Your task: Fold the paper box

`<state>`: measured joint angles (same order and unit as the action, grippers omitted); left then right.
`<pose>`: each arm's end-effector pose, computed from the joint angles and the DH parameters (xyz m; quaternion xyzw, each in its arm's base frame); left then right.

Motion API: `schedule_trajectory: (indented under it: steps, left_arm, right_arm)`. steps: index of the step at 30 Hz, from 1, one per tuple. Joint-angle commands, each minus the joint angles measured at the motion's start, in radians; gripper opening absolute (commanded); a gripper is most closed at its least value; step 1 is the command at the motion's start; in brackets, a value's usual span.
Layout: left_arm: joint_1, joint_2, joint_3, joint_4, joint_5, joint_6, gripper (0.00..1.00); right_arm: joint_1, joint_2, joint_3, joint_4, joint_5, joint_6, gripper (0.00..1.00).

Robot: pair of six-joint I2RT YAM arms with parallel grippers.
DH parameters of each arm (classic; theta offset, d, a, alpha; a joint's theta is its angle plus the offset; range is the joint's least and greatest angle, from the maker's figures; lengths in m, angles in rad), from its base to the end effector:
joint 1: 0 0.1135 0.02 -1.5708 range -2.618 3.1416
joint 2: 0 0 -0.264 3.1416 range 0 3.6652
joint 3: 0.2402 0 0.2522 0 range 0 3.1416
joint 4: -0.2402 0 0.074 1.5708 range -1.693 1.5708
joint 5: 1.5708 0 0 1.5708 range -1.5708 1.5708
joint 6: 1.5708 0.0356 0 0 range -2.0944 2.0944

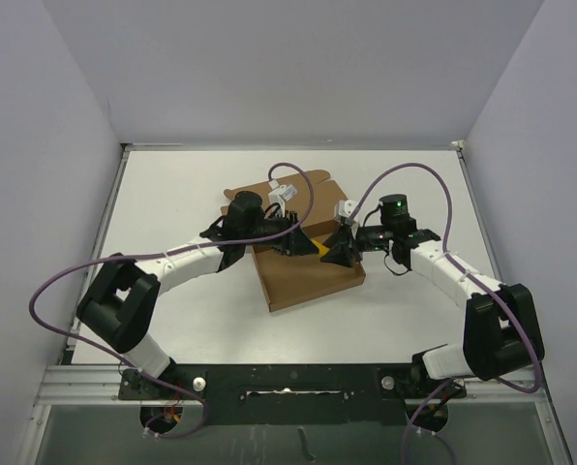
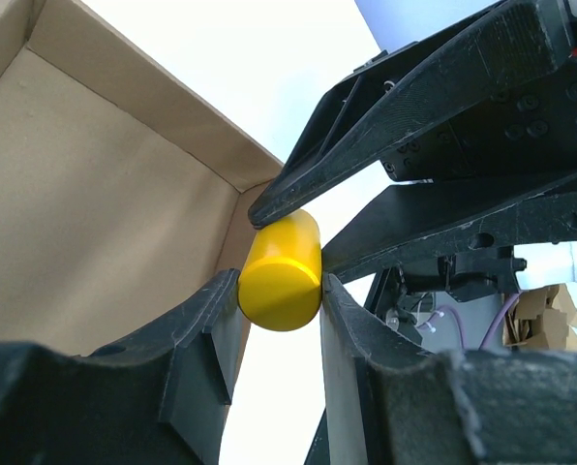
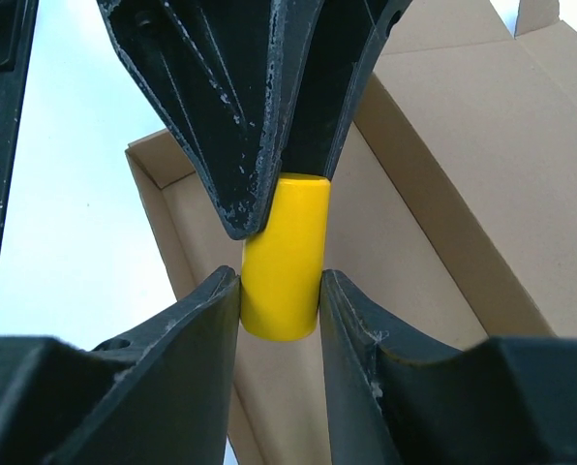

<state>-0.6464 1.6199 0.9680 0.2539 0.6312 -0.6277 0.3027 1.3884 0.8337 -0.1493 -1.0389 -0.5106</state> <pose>0.2738 -0.2329 0.2364 0.1792 0.7902 -0.5207 0.2691 0.2601 0.1134 0.2355 -0.5031 0.6411 0.4102 0.4093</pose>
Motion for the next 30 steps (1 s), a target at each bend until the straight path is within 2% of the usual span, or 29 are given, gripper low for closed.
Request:
schedule_trajectory:
  steps: [1, 8, 13, 16, 22, 25, 27, 30]
  left_arm:
    - [0.000, 0.018, 0.058, 0.082, 0.049, 0.000, 0.33]
    - [0.039, -0.062, 0.028, 0.062, -0.054, 0.060, 0.73]
    - [0.111, -0.111, 0.006, 0.039, -0.125, 0.074, 0.97]
    - [0.154, -0.147, -0.003, -0.016, -0.216, 0.139, 0.98]
    - [0.205, -0.262, -0.077, -0.008, -0.404, 0.277, 0.98]
    - [0.270, -0.275, -0.094, 0.009, -0.400, 0.265, 0.98]
    - [0.321, -0.262, -0.091, 0.005, -0.382, 0.220, 0.93]
    - [0.403, -0.230, -0.080, 0.003, -0.340, 0.143, 0.80]
  right_arm:
    - [-0.007, 0.009, 0.026, 0.028, -0.032, 0.016, 0.00]
    - [-0.039, 0.030, 0.039, -0.001, -0.004, 0.027, 0.00]
    - [-0.018, 0.099, 0.078, -0.092, 0.132, -0.030, 0.03]
    - [0.000, 0.150, 0.117, -0.138, 0.200, -0.048, 0.09]
    - [0.037, 0.194, 0.135, -0.171, 0.254, -0.076, 0.37]
    - [0.042, 0.201, 0.140, -0.179, 0.257, -0.074, 0.46]
    - [0.042, 0.200, 0.141, -0.181, 0.256, -0.072, 0.51]
    - [0.039, 0.187, 0.142, -0.183, 0.251, -0.069, 0.60]
